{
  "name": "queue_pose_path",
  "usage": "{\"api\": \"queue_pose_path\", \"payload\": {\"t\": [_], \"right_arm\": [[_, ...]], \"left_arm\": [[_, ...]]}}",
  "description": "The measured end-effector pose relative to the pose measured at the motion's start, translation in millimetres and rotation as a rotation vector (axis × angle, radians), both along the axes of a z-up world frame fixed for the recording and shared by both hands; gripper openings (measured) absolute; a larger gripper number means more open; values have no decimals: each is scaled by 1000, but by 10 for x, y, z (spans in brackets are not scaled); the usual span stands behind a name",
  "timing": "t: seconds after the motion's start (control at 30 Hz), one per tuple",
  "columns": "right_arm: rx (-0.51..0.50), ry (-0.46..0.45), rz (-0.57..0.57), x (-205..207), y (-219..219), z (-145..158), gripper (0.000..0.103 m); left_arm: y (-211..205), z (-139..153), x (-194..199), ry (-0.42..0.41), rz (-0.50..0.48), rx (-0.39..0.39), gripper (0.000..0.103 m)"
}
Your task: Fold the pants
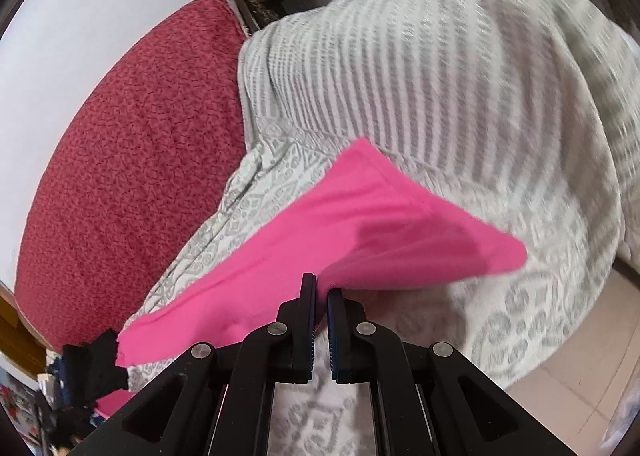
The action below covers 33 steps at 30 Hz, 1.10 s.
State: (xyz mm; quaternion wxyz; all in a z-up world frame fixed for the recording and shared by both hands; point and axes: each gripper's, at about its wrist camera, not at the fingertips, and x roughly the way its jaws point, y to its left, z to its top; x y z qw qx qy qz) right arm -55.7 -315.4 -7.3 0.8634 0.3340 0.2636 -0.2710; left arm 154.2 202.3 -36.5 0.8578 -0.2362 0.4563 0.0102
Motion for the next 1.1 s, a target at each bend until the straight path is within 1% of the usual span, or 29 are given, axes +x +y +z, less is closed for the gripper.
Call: {"api": "queue_pose_path", "payload": {"t": [0.1, 0.2, 0.3, 0.37, 0.4, 0.47, 0.5, 0.6, 0.67, 0.73, 0.8, 0.83, 0.87, 0.9, 0.97, 1.0, 1.03, 1.1], "right_arm": [[-28, 35, 13, 223, -51, 72, 4], [-61, 72, 28, 502, -137, 149, 4], [-104, 131, 49, 870, -246, 204, 4], [-124, 178, 70, 1130, -340, 187, 4], [-126, 204, 81, 1318, -418, 157, 4], [-131, 246, 92, 1540, -553, 69, 5], [-133, 273, 96, 1687, -624, 17, 5], [-121, 352, 109, 2123, -834, -219, 5], [-112, 403, 138, 2371, -949, -410, 8], [-126, 465, 181, 2615, -1031, -610, 18], [-163, 571, 229, 2785, -1071, -804, 22], [-185, 638, 266, 2843, -1084, -908, 25], [-202, 679, 293, 2865, -1091, -969, 28], [-227, 706, 320, 2850, -1098, -998, 33], [-266, 700, 327, 2779, -1126, -936, 39], [-307, 699, 313, 2718, -1157, -858, 45], [-340, 700, 301, 2683, -1176, -801, 52], [-432, 708, 266, 2597, -1221, -654, 58]], "left_arm": [[-87, 105, 188, -1, -11, 38, 5], [-181, 172, 442, 15, -20, 80, 5], [-277, 201, 788, 55, -15, 115, 5], [-361, 205, 1052, 74, -12, 148, 5], [-430, 194, 1232, 84, -16, 176, 5], [-569, 152, 1551, 105, -20, 226, 5], [-613, 131, 1655, 114, -22, 239, 5], [-799, -16, 2090, 159, -31, 292, 5], [-904, -157, 2342, 190, -39, 324, 6], [-1014, -340, 2558, 228, -46, 370, 10], [-1070, -476, 2674, 257, -48, 420, 10], [-1096, -528, 2706, 263, -55, 440, 10], [-1118, -566, 2721, 267, -66, 461, 10], [-1141, -600, 2732, 273, -82, 488, 11], [-1159, -625, 2750, 279, -111, 541, 16], [-1150, -622, 2757, 282, -116, 557, 17], [-1135, -611, 2766, 284, -115, 563, 18], [-1082, -560, 2774, 284, -95, 558, 19]]}}
